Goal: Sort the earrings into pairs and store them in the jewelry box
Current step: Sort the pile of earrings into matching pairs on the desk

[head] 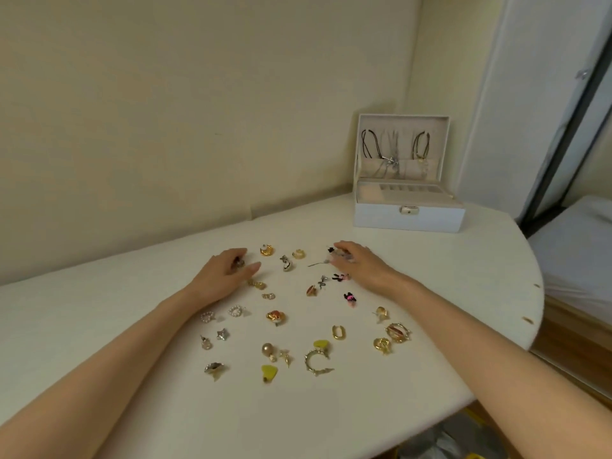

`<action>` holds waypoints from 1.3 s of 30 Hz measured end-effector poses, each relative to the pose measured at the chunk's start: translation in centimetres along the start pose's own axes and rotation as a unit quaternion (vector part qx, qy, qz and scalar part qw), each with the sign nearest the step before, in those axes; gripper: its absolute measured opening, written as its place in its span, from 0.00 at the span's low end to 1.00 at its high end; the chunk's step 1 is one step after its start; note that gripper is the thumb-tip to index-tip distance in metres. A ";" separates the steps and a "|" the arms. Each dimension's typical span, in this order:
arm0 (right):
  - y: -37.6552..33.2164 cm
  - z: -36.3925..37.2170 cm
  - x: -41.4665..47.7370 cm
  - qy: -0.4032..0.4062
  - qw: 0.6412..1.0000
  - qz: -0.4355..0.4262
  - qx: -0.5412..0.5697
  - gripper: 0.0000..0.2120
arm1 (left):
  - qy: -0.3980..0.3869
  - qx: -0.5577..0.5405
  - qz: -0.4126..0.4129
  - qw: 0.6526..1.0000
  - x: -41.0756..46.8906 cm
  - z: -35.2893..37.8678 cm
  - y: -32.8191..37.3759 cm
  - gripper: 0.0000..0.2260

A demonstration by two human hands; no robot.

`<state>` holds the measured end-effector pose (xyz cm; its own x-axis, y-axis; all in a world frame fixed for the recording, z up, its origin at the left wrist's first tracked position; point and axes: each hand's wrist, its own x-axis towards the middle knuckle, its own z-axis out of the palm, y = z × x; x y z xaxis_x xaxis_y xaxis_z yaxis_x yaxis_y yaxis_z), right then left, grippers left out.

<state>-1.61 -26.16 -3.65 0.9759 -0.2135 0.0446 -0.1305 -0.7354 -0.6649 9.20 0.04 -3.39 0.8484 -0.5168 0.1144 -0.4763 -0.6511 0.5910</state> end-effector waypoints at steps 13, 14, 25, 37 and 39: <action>-2.5 0.0 1.7 -0.051 0.982 -0.027 0.178 0.24 | -0.076 -0.162 0.035 0.983 2.9 0.2 1.7 0.25; -2.8 0.3 1.8 -0.068 0.983 -0.025 0.171 0.25 | -0.102 -0.160 0.032 0.981 3.0 0.3 2.2 0.27; -3.4 -0.1 -1.1 -0.192 0.962 -0.052 0.185 0.30 | -0.199 -0.185 0.064 0.960 -1.6 -0.7 3.7 0.34; -3.1 -7.9 -8.2 -0.199 0.977 0.037 -0.068 0.43 | -0.290 0.176 -0.036 0.940 -5.5 -8.6 0.3 0.58; -2.9 -7.8 -9.0 -0.247 0.959 0.074 -0.122 0.47 | -0.339 0.242 -0.083 0.905 -6.0 -8.6 0.4 0.57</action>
<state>-11.40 -27.11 3.74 0.8996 -0.0401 -0.4349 -0.2515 -0.8617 -0.4406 5.92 7.62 3.06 0.6594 -0.5043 -0.5576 -0.5390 -0.8341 0.1170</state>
